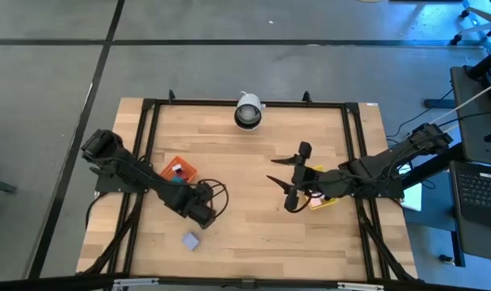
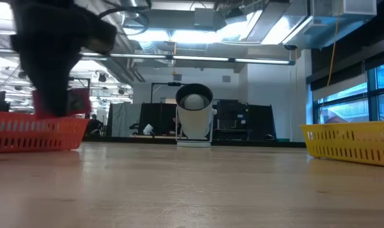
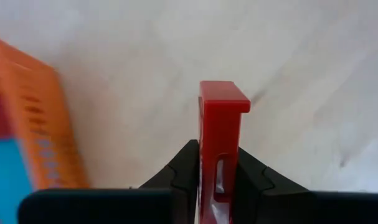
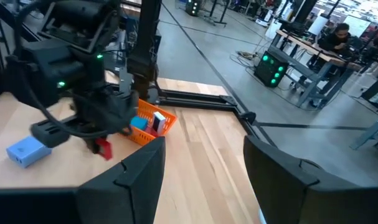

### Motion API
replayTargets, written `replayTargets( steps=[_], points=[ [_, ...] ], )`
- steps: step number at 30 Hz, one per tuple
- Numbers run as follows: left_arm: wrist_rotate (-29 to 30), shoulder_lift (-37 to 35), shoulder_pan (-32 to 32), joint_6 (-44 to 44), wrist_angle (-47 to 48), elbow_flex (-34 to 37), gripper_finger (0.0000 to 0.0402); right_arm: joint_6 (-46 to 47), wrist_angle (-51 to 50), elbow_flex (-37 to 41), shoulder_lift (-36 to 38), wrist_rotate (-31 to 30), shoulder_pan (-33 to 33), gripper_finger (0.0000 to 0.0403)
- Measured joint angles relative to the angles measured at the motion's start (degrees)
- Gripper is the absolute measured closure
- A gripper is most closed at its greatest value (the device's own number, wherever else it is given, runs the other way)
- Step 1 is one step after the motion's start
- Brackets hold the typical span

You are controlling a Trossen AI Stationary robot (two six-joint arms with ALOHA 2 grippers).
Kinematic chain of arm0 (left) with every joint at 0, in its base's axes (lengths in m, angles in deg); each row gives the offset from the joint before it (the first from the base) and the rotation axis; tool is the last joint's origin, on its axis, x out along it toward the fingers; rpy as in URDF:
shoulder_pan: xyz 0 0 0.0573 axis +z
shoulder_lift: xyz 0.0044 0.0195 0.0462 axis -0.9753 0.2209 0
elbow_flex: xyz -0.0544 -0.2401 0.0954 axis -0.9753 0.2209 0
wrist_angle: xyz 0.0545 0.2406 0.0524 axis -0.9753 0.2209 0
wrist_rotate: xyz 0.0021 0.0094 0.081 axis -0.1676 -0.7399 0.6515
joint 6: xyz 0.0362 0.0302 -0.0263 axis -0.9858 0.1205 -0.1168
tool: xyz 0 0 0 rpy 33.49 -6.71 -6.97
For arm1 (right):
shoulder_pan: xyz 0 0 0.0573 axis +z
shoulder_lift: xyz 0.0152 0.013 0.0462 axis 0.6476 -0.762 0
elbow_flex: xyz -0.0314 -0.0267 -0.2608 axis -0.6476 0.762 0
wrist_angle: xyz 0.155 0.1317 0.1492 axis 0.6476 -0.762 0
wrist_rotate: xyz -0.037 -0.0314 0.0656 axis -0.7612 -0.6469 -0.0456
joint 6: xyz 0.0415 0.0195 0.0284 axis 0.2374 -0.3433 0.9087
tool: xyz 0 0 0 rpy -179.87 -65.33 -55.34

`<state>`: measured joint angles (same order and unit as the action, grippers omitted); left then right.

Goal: Pick & Place Office items
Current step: Put the red digital clock into the orange basket

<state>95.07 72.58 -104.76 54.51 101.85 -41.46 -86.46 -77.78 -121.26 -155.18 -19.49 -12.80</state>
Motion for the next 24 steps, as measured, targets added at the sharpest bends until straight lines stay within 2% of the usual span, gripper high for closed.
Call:
replayTargets(
  steps=[10,14,18,24],
  points=[
    [4.65,-0.15,5.49,-3.34,18.53,-4.18,0.035,0.0,0.19,0.0,0.0,0.13,-0.03,0.0186],
    [8.15,-2.09,6.39,-2.99,21.21,-5.05,0.035,0.02,0.19,0.0,0.0,0.15,-0.01,0.0186],
    [13.05,-7.0,5.91,-2.85,21.25,-5.73,0.035,0.42,0.19,0.0,0.0,0.15,0.01,0.0186],
    [23.91,-18.07,2.0,-1.02,21.4,-5.78,0.035,0.73,0.24,0.0,0.0,2.56,0.01,0.0186]
  ],
)
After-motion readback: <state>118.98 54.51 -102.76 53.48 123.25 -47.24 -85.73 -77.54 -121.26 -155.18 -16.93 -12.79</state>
